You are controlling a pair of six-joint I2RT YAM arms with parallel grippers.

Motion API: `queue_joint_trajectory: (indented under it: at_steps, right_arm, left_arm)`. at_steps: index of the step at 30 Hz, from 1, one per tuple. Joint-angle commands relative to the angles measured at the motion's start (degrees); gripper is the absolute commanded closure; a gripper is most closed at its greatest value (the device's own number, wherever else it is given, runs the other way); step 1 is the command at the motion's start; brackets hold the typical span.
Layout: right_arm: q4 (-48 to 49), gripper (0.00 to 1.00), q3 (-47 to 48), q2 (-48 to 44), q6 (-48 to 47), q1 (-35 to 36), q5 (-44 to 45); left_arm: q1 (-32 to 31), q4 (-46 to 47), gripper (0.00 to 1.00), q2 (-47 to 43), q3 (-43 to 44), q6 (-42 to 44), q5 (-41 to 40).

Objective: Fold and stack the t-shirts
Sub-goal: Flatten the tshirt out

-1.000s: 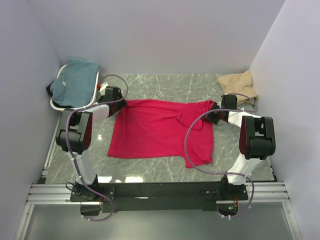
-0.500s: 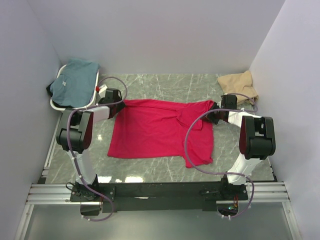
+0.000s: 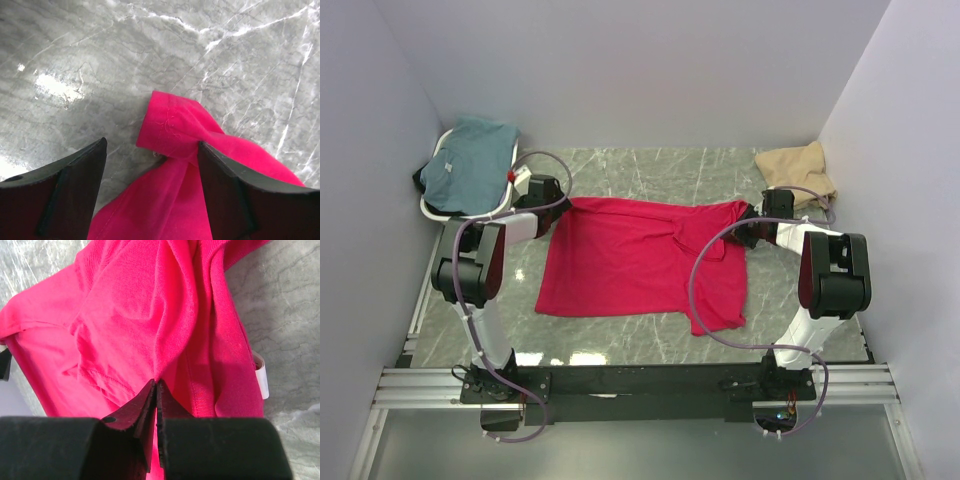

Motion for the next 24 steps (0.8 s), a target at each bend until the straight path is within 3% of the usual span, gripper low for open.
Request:
queue_joint_trajectory:
  at_steps: [1, 16, 22, 24]
  right_arm:
    - [0.94, 0.91, 2.23, -0.16, -0.96, -0.06, -0.57]
    - [0.23, 0.91, 2.84, 0.54, -1.49, 0.21, -0.22]
    - [-0.03, 0.91, 3.28, 0.9, -1.75, 0.3, -0.13]
    - [-0.21, 0.91, 3.28, 0.72, -1.75, 0.3, 0.13]
  left_arm:
    - [0.39, 3.35, 0.23, -3.56, 0.21, -1.81, 0.13]
    - [0.66, 2.84, 0.27, 2.31, 4.33, -3.57, 0.31]
    - [0.83, 0.56, 0.39, 5.75, 8.56, -2.95, 0.4]
    - [0.83, 0.64, 0.52, 6.01, 8.73, -3.04, 0.49]
